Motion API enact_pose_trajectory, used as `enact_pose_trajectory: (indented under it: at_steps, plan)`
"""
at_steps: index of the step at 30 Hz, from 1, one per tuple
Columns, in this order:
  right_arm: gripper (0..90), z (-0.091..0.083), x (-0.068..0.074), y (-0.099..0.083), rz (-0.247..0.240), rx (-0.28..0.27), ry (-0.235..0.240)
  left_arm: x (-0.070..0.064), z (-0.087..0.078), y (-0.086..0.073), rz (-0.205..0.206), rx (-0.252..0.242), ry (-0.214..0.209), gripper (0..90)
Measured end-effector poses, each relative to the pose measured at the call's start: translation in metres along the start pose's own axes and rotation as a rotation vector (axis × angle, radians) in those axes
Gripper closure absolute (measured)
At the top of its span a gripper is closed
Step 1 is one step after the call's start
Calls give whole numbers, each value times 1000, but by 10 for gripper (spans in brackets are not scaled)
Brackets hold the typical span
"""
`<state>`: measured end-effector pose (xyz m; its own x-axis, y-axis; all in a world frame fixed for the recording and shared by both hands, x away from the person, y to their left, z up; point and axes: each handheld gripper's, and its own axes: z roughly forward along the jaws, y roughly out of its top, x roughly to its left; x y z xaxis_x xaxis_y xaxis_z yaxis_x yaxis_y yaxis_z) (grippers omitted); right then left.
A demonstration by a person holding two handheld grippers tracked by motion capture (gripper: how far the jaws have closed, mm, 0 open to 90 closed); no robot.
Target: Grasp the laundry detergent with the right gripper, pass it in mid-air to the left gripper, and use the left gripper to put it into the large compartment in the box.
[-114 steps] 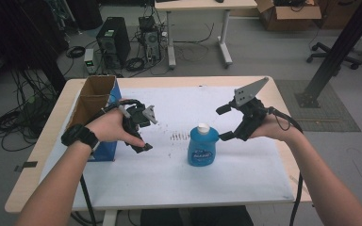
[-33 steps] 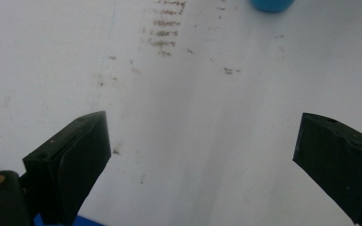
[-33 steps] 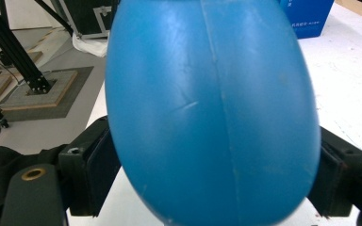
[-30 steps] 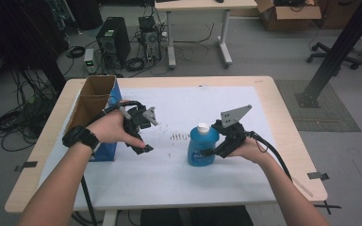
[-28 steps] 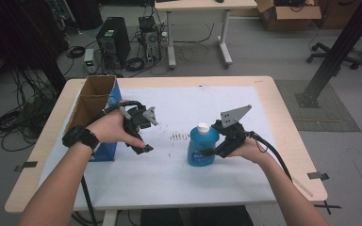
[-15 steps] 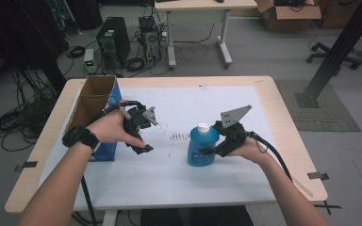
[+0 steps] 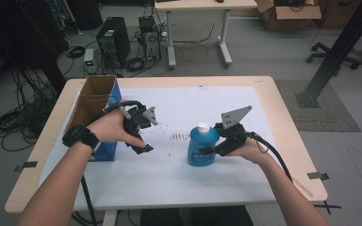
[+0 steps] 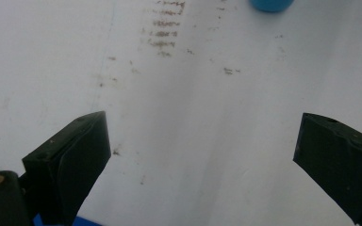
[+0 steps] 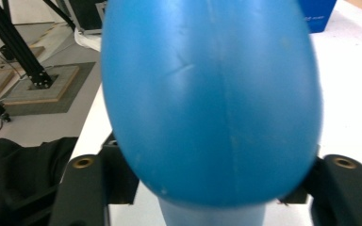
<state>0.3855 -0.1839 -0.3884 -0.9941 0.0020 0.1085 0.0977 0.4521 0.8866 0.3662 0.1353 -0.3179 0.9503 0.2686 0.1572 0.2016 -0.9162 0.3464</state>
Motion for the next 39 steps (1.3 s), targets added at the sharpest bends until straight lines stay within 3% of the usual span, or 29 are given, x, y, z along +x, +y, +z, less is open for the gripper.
enact_pose_trajectory:
  at_steps: [5, 17, 24, 32, 39]
  plan:
    - [395, 0, 0, 0, -4, -1, 2, 0, -1, 0, 22, -4, 0, 45]
    - [410, -1, 0, 1, -2, 2, -7, 0, -5, 3, -13, 2, 20, 45]
    - [415, -5, -1, 5, -9, 11, -21, 0, -9, 2, -8, -2, 15, 47]
    - [416, -18, -2, 19, -8, 15, -40, 1, -14, 4, 3, -8, 12, 49]
    - [418, -31, -4, 50, -45, 38, -41, 4, -31, 7, 5, -33, 23, 51]
